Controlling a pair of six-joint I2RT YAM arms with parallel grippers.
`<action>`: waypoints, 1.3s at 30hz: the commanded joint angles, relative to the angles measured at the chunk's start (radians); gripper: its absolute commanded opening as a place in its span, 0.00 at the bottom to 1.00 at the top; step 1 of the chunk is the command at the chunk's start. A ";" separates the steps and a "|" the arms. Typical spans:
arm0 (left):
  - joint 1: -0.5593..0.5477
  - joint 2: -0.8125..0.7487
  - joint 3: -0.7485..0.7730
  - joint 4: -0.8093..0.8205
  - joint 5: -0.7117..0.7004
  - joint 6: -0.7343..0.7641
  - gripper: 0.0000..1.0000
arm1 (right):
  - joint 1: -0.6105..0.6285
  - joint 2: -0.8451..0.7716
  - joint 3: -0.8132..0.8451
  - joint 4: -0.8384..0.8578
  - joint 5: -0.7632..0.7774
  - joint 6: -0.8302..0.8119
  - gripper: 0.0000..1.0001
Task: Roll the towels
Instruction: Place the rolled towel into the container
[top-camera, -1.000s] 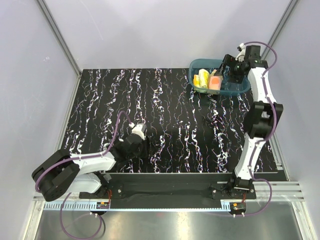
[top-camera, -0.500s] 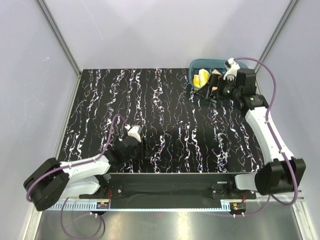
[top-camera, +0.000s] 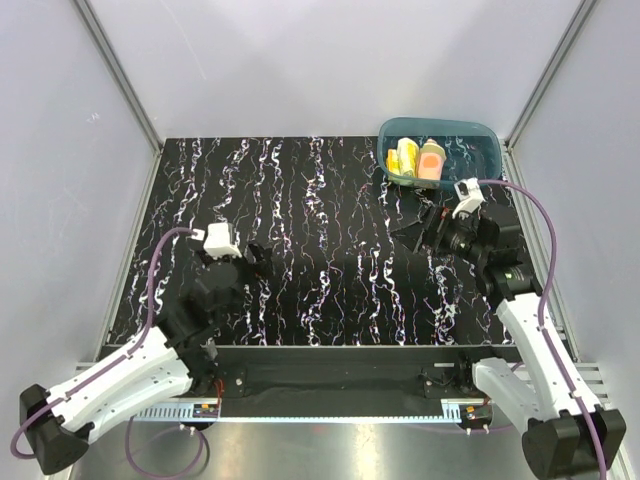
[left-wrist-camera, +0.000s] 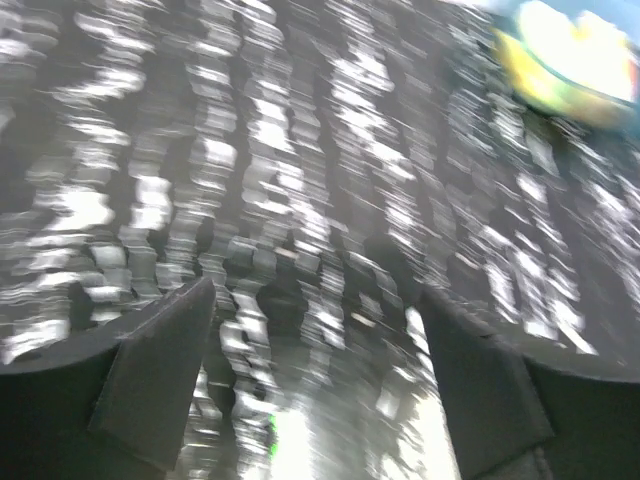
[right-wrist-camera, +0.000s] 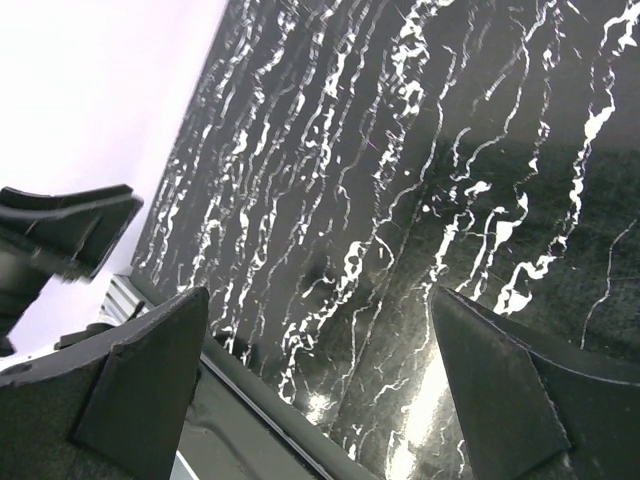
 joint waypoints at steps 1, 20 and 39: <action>0.005 -0.012 -0.008 0.041 -0.378 0.108 0.98 | 0.006 -0.048 -0.007 0.043 -0.015 0.030 1.00; 0.573 0.564 -0.289 1.186 -0.006 0.592 0.99 | 0.007 -0.089 -0.061 0.041 0.034 0.116 1.00; 0.748 0.689 -0.318 1.310 0.415 0.533 0.99 | 0.007 -0.036 -0.076 -0.016 0.521 -0.146 1.00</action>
